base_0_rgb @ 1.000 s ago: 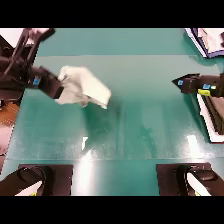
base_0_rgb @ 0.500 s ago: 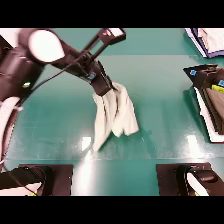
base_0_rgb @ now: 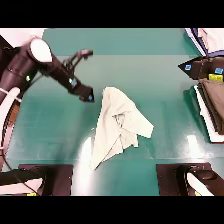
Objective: Fold the shirts.
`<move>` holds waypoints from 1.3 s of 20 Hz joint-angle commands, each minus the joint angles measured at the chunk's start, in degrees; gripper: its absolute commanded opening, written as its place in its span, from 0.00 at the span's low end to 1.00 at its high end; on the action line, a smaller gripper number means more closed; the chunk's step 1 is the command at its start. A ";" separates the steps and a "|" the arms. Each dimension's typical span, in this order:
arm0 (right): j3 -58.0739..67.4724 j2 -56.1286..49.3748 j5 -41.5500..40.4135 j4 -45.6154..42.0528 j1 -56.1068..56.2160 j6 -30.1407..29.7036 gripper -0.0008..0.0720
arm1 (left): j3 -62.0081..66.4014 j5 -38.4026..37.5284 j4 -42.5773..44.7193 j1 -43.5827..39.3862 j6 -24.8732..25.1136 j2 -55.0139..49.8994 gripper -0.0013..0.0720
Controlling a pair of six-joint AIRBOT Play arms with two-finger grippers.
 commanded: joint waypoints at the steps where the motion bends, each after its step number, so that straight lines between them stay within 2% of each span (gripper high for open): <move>1: 2.47 -3.32 3.85 0.04 0.04 -0.02 0.04 | -19.28 5.62 -5.05 0.15 -0.74 6.16 0.86; 5: 2.45 -3.56 3.28 0.02 0.04 -0.02 0.04 | -38.97 11.34 -12.33 -1.11 0.74 12.94 0.86; 8: 2.45 -3.56 2.99 0.04 0.04 -0.02 0.04 | -46.49 13.88 -15.65 -1.14 1.44 14.53 0.86; 11: 2.45 -3.56 3.02 0.04 0.04 -0.02 0.03 | -50.99 16.46 -20.31 -1.14 5.09 14.53 0.86; 15: 2.45 -3.56 3.06 0.09 0.04 0.00 0.03 | -53.42 19.80 -21.20 -1.57 5.25 14.53 0.86; 19: 2.45 -3.56 3.10 0.09 0.04 0.00 0.03 | -53.48 25.18 -21.18 -10.64 4.90 14.53 0.86; 20: 2.45 -3.56 3.10 0.09 0.04 0.00 0.04 | -53.48 25.99 -21.16 -12.26 4.17 14.53 0.82; 21: 2.45 -3.56 3.21 0.07 0.04 0.00 0.04 | -53.48 26.01 -21.16 -12.79 3.17 14.53 0.50; 22: 2.45 -3.56 3.58 0.07 0.04 0.00 0.04 | -53.48 25.57 -21.18 -12.76 3.21 14.53 0.13; 23: 2.45 -3.56 4.37 -0.11 0.04 -0.02 0.04 | -53.46 25.31 -21.07 -12.61 3.19 14.53 0.05; 26: 1.66 -3.56 9.35 -0.48 0.04 -0.07 0.04 | -48.94 20.76 -14.49 -12.61 -1.09 14.62 0.05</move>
